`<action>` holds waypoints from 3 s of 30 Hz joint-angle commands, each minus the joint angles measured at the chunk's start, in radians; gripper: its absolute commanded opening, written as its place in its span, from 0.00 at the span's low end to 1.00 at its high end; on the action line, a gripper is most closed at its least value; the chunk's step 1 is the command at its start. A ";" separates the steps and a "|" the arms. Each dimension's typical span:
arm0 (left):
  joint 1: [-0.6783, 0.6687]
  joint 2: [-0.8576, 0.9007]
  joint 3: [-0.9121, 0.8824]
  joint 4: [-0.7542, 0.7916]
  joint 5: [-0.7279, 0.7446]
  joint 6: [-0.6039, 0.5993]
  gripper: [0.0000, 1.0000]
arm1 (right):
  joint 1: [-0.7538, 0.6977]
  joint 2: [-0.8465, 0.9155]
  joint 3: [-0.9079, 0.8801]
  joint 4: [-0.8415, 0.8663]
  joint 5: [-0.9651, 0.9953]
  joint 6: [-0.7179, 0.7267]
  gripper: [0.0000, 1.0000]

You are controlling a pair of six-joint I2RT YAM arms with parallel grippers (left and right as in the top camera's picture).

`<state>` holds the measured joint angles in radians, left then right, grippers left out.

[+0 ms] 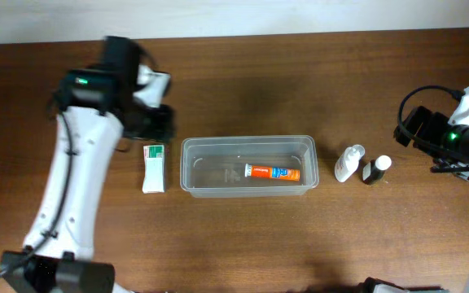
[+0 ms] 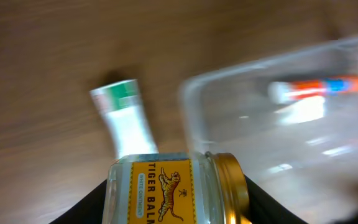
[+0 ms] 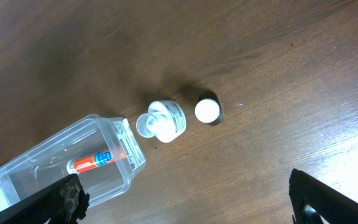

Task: Pack container
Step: 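Carry the jar into the container and open the left gripper, then grasp the Panadol box with the left gripper and lift it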

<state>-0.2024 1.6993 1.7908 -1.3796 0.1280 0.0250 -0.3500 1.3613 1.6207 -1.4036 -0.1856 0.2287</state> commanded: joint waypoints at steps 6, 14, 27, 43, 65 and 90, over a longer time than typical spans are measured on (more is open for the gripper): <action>-0.320 0.060 -0.064 0.147 -0.076 -0.407 0.39 | -0.005 -0.006 0.014 0.001 -0.013 -0.003 0.98; -0.394 0.230 -0.144 0.253 -0.077 -0.512 0.39 | -0.005 -0.006 0.014 0.001 -0.013 -0.003 0.98; -0.395 0.416 -0.153 0.314 -0.125 -0.549 0.46 | -0.005 -0.006 0.014 0.001 -0.013 -0.003 0.98; -0.381 0.401 -0.095 0.290 -0.027 -0.555 0.69 | -0.005 -0.006 0.014 0.001 -0.013 -0.003 0.98; -0.052 -0.021 -0.028 -0.147 -0.378 -0.512 0.92 | -0.005 -0.006 0.014 0.001 -0.013 -0.003 0.98; 0.094 0.191 -0.575 0.507 -0.187 -0.239 0.78 | -0.005 -0.006 0.014 0.001 -0.013 -0.003 0.98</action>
<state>-0.1108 1.8706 1.2217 -0.8833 -0.0772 -0.2493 -0.3500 1.3613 1.6203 -1.4040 -0.1856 0.2287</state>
